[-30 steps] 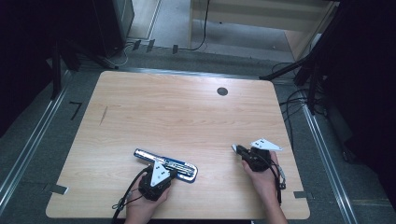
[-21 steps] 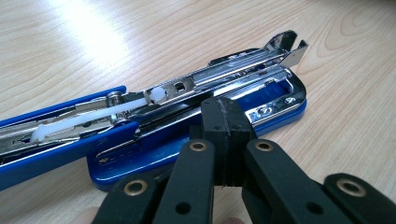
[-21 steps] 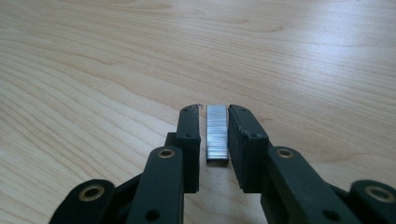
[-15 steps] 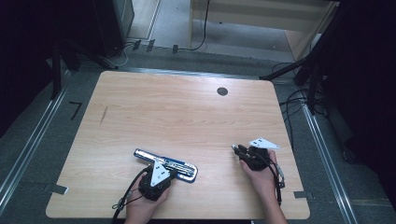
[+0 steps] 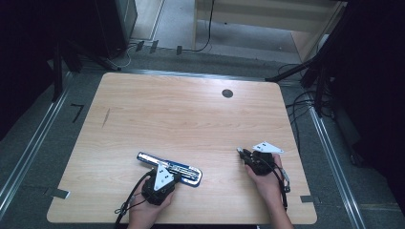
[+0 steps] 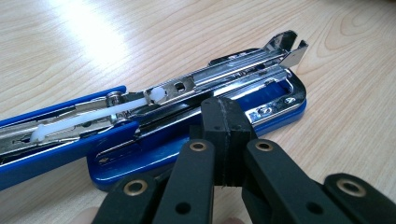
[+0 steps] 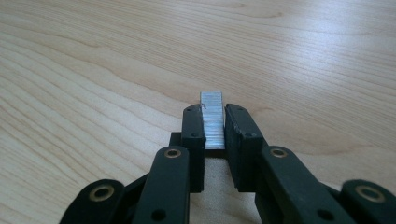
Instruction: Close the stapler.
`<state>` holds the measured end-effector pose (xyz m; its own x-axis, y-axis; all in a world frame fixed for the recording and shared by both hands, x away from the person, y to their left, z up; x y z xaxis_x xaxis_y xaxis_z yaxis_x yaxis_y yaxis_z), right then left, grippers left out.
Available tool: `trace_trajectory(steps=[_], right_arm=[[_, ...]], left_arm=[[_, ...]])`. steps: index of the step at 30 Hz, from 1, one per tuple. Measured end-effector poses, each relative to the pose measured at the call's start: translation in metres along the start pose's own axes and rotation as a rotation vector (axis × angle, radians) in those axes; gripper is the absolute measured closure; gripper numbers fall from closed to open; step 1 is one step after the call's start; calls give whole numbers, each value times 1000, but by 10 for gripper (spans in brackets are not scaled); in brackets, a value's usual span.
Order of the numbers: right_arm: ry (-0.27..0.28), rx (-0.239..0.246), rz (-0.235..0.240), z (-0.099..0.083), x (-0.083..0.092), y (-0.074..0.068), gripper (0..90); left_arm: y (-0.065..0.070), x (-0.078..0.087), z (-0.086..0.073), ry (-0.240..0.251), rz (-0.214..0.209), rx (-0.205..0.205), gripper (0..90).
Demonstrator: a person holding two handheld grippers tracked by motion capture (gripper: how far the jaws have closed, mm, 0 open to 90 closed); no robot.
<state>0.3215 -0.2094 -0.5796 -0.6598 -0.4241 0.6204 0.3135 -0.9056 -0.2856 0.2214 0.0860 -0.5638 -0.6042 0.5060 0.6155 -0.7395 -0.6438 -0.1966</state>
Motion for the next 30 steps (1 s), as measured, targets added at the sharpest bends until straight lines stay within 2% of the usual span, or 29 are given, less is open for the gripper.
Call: trace_trajectory(steps=[10,30], right_arm=[[-1,48,14,1,3,-3,798],[4,81,105,1,16,-32,798]], left_arm=[[0,0,0,0,-1,2,900],[0,0,0,0,-1,1,900]])
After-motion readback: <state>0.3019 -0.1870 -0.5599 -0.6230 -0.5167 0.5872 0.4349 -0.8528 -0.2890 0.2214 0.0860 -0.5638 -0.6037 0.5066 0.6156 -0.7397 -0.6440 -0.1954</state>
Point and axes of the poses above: each handheld gripper's, and its own axes: x roughly backward along the jaws, z roughly out of its top, y roughly to its right, the point moved 5 cm from there along -x, roughly forward along the jaws, and after that the axes turned 14 degrees about -x, right-handed, at the moved point
